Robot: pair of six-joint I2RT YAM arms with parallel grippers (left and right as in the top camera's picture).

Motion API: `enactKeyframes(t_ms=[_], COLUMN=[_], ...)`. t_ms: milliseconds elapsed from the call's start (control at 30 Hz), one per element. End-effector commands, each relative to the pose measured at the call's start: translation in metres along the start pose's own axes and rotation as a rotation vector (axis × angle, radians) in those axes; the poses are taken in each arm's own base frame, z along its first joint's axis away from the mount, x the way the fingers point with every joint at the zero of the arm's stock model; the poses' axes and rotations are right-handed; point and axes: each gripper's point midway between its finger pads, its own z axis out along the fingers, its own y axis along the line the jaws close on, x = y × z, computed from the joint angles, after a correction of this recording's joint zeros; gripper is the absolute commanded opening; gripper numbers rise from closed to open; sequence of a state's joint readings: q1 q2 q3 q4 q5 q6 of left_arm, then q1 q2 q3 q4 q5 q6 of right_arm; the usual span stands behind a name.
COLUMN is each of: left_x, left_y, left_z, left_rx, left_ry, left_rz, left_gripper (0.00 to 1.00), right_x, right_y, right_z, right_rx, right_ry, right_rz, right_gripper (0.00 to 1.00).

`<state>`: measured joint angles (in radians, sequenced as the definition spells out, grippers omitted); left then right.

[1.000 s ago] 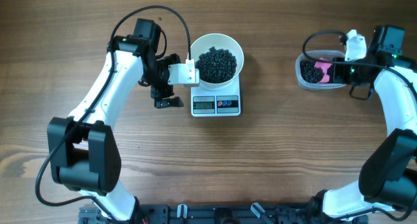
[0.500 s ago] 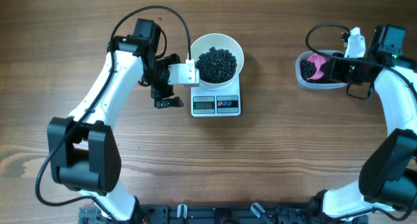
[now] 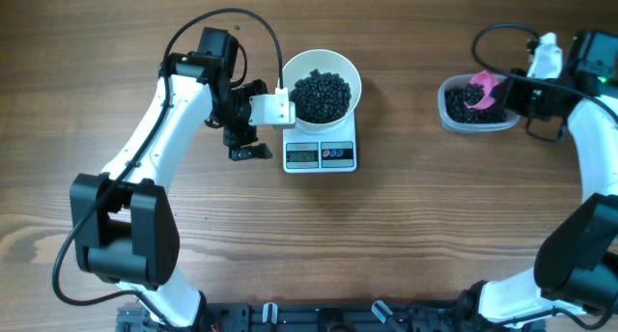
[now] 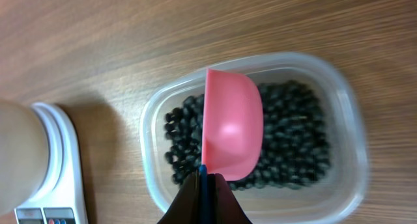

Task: Scoop item into bowl and weigh 150g on scale
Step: 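Carry the scoop with the right gripper to the bowl and pour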

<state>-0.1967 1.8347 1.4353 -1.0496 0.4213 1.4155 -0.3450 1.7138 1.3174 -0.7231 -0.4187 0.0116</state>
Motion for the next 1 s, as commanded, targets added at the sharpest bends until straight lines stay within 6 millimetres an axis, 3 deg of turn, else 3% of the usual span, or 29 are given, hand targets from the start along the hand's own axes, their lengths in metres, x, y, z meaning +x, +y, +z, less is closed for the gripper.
enactKeyframes(t_ms=[0, 133, 267, 467, 533, 600, 767, 833, 967], left_x=[-0.006, -0.006, -0.006, -0.006, -0.006, -0.006, -0.006, -0.006, -0.006], left_y=[-0.001, -0.001, -0.001, -0.001, -0.001, -0.001, -0.001, -0.001, -0.001], left_z=[0.001, 0.001, 0.001, 0.001, 0.001, 0.001, 0.001, 0.001, 0.001], left_rx=[0.008, 0.009, 0.009, 0.009, 0.009, 0.009, 0.009, 0.008, 0.008], left_ry=[-0.026, -0.026, -0.026, -0.026, -0.026, -0.026, -0.026, -0.026, -0.026], left_rz=[-0.004, -0.004, -0.004, -0.004, -0.004, -0.004, -0.004, -0.004, -0.004], left_gripper=[1.0, 1.0, 1.0, 1.0, 1.0, 1.0, 1.0, 1.0, 1.0], right_x=[-0.014, -0.012, -0.016, -0.024, -0.023, -0.02, -0.007, 0.006, 0.025], right_y=[-0.002, -0.014, 0.002, 0.046, 0.056, 0.078, 0.164, 0.206, 0.258], right_z=[-0.019, -0.039, -0.048, -0.073, -0.071, -0.064, -0.037, -0.018, 0.003], right_rx=[-0.118, -0.243, -0.365, -0.648, -0.67, -0.698, -0.761, -0.736, -0.676], right_ry=[-0.051, -0.066, -0.093, -0.173, -0.163, -0.14, -0.085, -0.076, -0.116], right_rz=[0.082, 0.172, 0.122, -0.028, -0.044, -0.097, -0.317, -0.453, -0.689], right_gripper=[0.04, 0.04, 0.04, 0.04, 0.04, 0.04, 0.04, 0.04, 0.04])
